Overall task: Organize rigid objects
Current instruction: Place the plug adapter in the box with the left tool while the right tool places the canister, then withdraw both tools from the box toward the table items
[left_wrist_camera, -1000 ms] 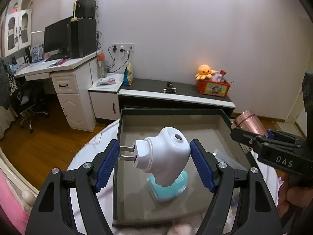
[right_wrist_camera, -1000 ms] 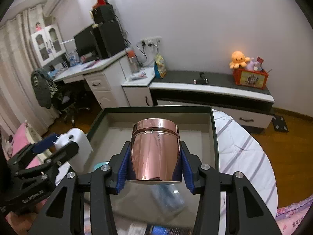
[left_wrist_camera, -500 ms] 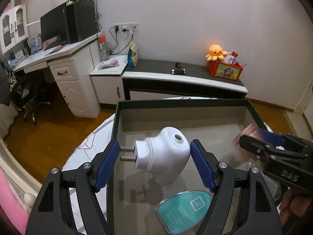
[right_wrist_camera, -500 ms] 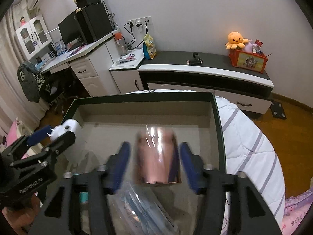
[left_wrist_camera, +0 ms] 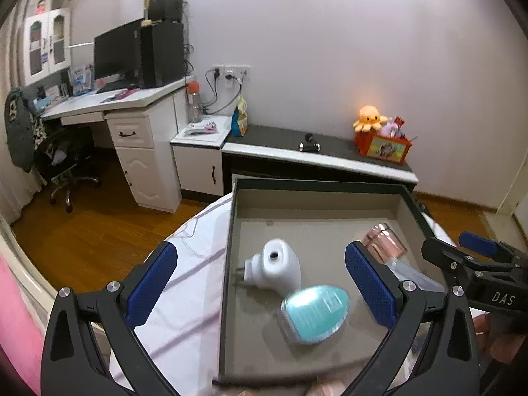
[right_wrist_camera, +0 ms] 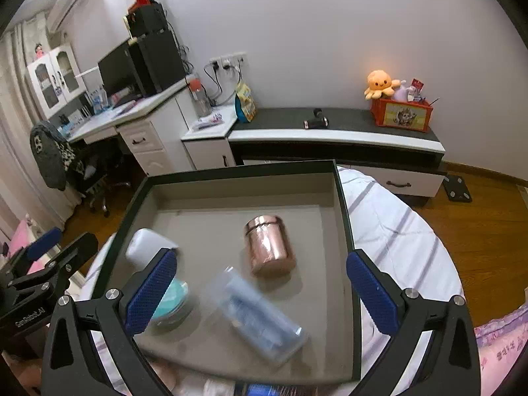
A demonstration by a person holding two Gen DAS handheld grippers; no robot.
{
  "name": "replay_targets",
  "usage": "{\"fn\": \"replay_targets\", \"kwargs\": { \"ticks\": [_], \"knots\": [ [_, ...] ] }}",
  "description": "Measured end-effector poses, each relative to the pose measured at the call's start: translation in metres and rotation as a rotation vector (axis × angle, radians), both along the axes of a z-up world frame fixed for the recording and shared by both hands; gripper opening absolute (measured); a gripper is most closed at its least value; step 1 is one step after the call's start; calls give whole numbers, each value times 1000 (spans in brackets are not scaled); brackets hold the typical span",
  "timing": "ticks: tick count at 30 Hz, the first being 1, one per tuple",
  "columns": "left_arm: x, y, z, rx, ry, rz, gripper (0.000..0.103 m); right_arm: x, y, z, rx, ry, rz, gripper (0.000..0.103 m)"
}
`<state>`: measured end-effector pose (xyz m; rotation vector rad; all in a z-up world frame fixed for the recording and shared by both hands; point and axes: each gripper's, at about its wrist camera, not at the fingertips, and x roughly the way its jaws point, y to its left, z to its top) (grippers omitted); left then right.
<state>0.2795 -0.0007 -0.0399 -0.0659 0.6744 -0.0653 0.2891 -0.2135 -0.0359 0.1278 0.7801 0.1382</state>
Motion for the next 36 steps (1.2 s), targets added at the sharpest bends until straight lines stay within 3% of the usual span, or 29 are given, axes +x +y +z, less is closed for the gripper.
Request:
{"fn": "replay_targets", "kwargs": {
  "ticks": [7, 20, 27, 36],
  "knots": [
    [-71, 12, 16, -32, -54, 15, 103, -67, 4, 22, 10, -91, -28, 103],
    [-188, 18, 31, -16, -122, 29, 103, -185, 10, 40, -42, -234, -87, 103],
    [-230, 14, 40, 16, -166, 40, 103, -232, 17, 46, -74, -283, -97, 103],
    [-256, 8, 40, 16, -170, 26, 103, -253, 28, 42, -95, -284, -72, 103]
  ]
}}
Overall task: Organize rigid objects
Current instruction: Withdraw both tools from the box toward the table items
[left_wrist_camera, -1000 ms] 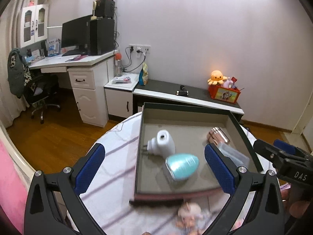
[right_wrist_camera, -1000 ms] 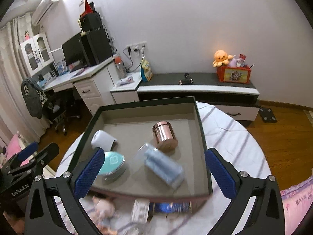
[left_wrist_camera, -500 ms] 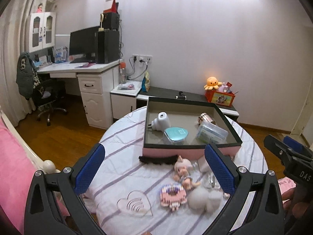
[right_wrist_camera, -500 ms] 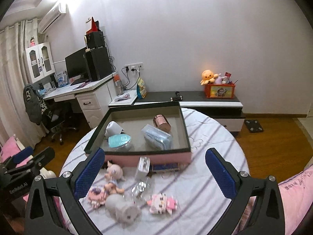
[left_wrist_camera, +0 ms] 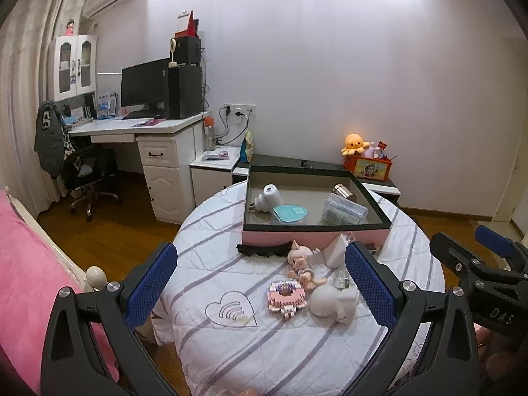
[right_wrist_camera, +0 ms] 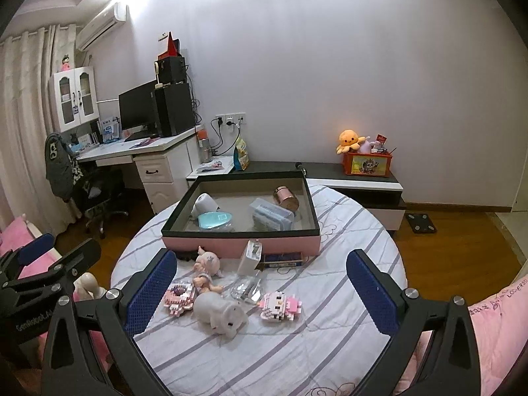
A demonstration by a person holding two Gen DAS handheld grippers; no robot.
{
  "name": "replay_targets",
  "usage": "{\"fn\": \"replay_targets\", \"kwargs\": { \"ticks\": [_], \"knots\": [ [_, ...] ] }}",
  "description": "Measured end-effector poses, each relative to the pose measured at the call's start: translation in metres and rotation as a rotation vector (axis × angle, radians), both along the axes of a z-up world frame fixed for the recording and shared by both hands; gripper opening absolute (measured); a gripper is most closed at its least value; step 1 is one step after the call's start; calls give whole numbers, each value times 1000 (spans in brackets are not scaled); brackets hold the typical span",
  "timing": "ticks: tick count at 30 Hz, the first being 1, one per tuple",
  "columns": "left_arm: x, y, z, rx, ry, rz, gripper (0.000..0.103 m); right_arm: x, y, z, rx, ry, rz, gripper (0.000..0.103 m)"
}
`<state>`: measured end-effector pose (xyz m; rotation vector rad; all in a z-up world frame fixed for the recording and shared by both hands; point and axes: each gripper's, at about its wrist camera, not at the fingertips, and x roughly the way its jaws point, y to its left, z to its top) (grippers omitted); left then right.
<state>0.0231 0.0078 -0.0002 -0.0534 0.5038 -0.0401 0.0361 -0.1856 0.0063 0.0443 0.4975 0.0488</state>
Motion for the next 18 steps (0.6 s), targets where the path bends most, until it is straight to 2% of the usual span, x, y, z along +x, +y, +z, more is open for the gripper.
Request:
{"fn": "replay_targets", "kwargs": {
  "ticks": [18],
  "knots": [
    [-6, -2, -7, -3, 19, 0, 103, -5, -8, -2, 5, 10, -17, 103]
  ]
}}
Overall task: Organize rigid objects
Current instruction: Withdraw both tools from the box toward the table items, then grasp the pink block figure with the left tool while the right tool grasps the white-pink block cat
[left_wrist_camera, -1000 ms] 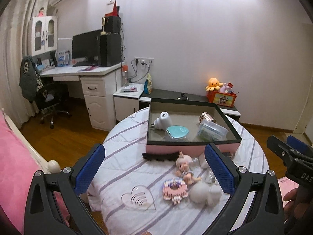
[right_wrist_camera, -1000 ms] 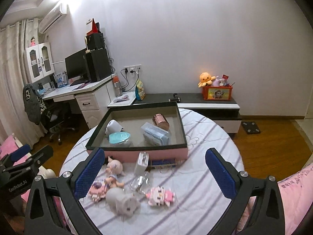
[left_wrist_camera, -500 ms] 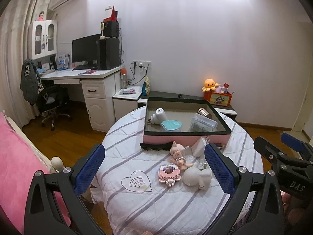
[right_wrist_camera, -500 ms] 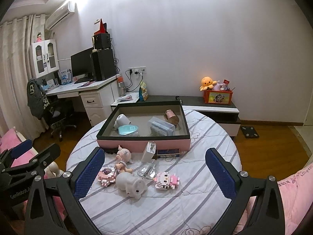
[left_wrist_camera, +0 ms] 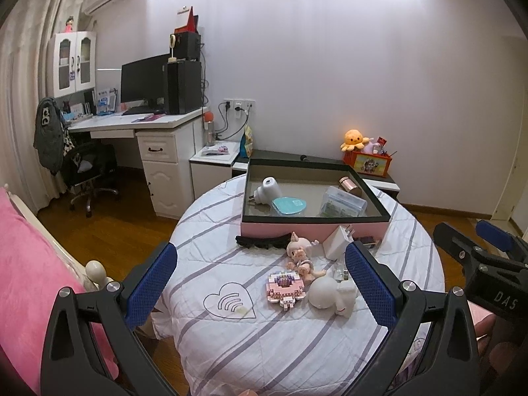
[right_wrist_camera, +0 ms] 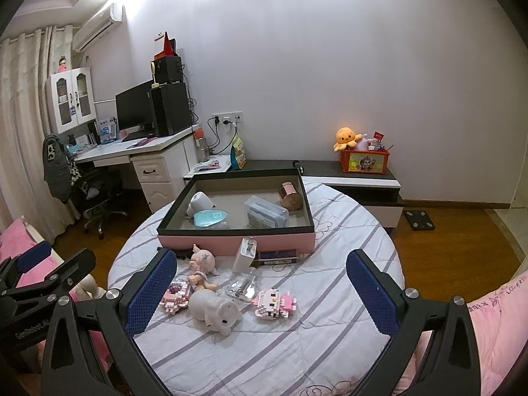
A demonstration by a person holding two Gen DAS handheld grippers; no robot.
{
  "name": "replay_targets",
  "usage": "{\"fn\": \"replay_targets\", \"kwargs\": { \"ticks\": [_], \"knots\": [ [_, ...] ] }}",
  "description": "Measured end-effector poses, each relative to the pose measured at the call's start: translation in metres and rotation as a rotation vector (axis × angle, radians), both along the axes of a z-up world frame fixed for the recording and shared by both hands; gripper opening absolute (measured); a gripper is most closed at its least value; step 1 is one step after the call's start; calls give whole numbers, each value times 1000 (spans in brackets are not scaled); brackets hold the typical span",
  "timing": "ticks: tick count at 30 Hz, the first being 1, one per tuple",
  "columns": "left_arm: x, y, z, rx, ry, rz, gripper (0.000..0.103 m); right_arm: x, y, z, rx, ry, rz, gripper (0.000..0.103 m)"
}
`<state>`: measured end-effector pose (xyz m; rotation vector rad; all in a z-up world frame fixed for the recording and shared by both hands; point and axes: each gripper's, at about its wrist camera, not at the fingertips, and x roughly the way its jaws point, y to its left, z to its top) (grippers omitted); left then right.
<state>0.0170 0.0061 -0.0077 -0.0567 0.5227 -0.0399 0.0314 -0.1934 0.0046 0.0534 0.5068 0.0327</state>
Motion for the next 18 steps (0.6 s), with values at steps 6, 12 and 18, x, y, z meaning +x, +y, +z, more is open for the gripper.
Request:
{"fn": "replay_targets", "kwargs": {
  "ticks": [6, 12, 18],
  "knots": [
    [8, 1, -11, -5, 39, 4, 103, 9, -13, -6, 8, 27, -23, 103],
    [18, -1, -29, -3, 90, -2, 103, 16, -18, -19, 1, 67, -31, 103],
    [39, -2, -70, -24, 214, -11, 103, 29, -26, -51, -18, 171, -34, 103]
  ]
}}
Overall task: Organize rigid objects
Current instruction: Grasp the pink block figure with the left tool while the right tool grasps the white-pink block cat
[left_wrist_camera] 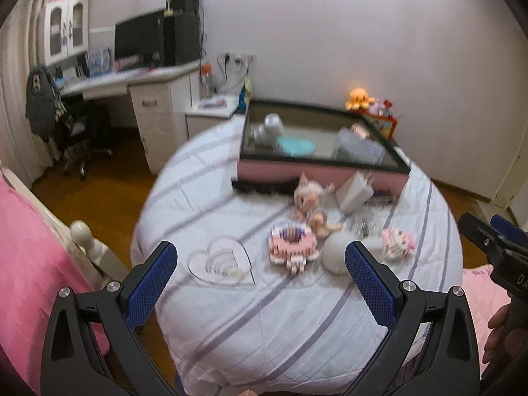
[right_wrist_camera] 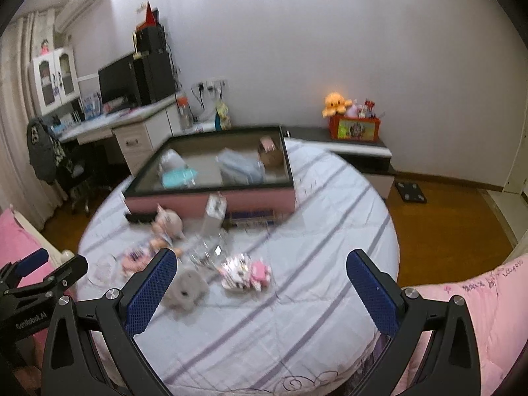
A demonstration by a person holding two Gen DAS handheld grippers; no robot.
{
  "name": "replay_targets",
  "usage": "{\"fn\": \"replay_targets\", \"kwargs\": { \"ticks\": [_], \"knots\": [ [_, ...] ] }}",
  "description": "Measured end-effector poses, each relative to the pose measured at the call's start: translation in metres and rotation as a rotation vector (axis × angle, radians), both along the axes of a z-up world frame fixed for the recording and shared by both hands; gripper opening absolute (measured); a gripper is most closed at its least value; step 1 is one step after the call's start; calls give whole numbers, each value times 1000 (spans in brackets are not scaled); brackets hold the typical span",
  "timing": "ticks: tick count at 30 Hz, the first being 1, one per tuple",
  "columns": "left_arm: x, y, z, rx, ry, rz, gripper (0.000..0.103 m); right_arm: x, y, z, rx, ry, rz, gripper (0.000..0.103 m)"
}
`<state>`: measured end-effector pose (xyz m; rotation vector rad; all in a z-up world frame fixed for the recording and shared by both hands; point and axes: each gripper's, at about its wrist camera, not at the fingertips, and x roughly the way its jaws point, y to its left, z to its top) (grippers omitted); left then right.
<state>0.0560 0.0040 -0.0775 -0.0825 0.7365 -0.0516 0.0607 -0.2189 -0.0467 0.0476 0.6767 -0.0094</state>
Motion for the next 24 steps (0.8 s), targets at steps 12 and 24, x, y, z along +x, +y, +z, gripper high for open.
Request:
{"fn": "replay_targets", "kwargs": {
  "ticks": [12, 24],
  "knots": [
    [46, -11, -55, 6, 135, -15, 103, 37, -2, -60, -5, 168, 24, 103],
    [83, -21, -76, 0, 162, -30, 103, 74, 8, -86, -7, 220, 80, 100]
  ]
}}
